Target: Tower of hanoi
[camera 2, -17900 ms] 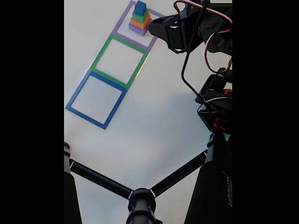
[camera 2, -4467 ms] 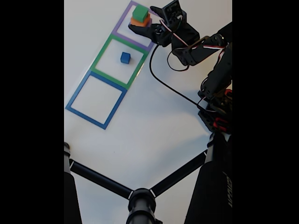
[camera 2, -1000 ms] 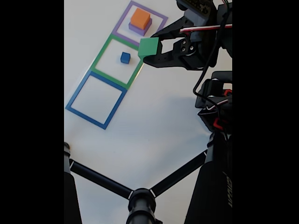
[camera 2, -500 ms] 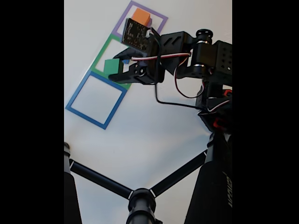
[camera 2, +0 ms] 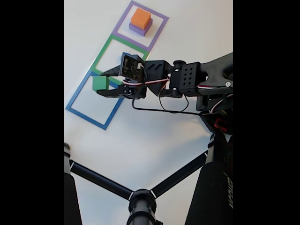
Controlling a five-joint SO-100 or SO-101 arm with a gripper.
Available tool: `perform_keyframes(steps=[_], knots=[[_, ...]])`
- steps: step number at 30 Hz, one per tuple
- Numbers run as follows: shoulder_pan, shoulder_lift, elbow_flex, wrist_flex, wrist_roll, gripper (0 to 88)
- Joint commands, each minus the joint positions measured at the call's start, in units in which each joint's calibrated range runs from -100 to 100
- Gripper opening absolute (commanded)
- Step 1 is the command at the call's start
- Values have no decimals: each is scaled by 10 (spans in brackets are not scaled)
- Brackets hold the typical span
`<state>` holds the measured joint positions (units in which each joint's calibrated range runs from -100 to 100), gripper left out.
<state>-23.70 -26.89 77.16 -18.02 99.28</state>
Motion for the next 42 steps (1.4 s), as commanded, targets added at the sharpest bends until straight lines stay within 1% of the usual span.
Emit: perform_keyframes(steps=[1,8,15,26,31,39,42], knots=[[-15,80,9,-128,7,44],[-21,262,-2,-295,7,44],[-28,393,-48,-382,7,44],[-36,488,-89,-431,7,53],[-35,512,-99,-445,7,142],[-34,520,-109,-447,7,230],[-31,495,-101,-441,7,242]])
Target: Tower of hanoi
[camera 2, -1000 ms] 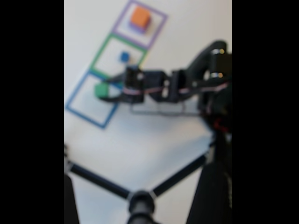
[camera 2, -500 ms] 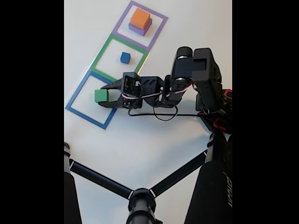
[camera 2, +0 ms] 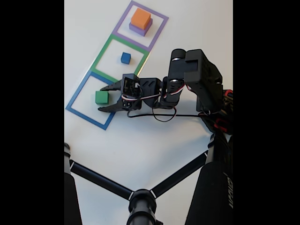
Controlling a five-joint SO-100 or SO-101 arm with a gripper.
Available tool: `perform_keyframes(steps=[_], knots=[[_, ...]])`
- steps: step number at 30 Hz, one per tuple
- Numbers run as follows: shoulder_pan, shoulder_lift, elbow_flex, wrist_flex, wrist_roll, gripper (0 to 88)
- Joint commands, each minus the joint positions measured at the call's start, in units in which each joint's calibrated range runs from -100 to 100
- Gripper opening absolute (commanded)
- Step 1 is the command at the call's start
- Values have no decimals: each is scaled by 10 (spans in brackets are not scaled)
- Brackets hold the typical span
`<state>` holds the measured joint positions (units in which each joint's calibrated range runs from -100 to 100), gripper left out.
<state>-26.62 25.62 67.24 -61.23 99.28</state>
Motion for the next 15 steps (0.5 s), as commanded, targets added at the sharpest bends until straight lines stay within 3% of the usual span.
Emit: perform_keyframes(steps=[1,5,10,15], knots=[[0,-49,3,3,7,242],[10,-173,36,93,7,235],[43,-412,87,313,7,200],[91,-651,118,547,7,109]])
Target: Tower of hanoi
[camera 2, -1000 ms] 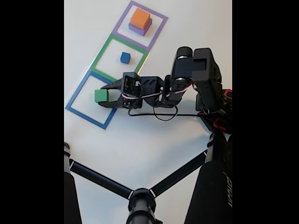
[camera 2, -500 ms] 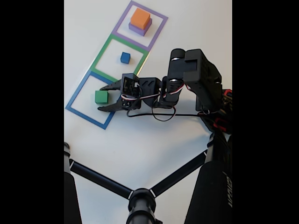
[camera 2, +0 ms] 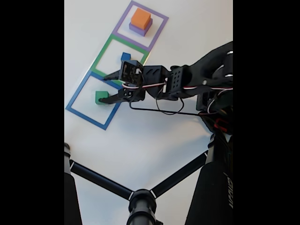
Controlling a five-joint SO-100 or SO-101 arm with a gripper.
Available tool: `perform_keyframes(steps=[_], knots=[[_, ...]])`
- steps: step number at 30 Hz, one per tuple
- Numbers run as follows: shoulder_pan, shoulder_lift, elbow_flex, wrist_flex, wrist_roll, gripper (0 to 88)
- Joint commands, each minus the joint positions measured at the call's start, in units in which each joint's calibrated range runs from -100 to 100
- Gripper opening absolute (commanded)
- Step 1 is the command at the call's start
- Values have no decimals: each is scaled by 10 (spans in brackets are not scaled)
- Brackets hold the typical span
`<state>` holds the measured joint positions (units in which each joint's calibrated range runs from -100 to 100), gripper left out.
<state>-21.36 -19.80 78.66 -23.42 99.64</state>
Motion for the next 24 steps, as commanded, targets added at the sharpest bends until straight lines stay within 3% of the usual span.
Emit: perform_keyframes(steps=[1,5,15,24], knots=[[49,-233,-1,219,4,82],[96,-339,-48,407,4,21],[189,-434,-306,811,4,5],[280,-442,-523,1022,4,5]])
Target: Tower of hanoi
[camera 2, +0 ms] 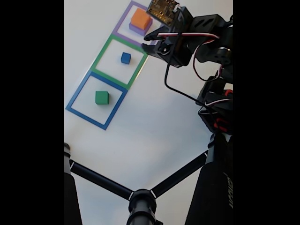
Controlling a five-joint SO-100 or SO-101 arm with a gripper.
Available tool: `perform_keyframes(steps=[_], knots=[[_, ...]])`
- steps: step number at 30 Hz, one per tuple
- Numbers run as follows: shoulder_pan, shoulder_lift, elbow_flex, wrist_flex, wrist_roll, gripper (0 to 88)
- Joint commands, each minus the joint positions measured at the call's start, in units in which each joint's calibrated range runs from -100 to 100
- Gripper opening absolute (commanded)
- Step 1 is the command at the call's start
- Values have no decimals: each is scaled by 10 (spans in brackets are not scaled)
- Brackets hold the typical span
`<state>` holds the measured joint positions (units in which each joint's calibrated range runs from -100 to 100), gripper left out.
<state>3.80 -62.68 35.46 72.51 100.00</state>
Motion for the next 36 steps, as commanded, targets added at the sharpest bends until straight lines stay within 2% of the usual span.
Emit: perform_keyframes(steps=[1,14,18,22,27,30,34,36], knots=[[33,-14,-105,75,0,6],[53,-25,-135,110,0,11],[53,-30,-80,84,0,62],[66,-49,50,-21,0,178],[81,-57,235,-231,0,250],[85,-53,335,-370,0,270],[81,1,391,-461,0,274],[73,42,416,-540,0,277]])
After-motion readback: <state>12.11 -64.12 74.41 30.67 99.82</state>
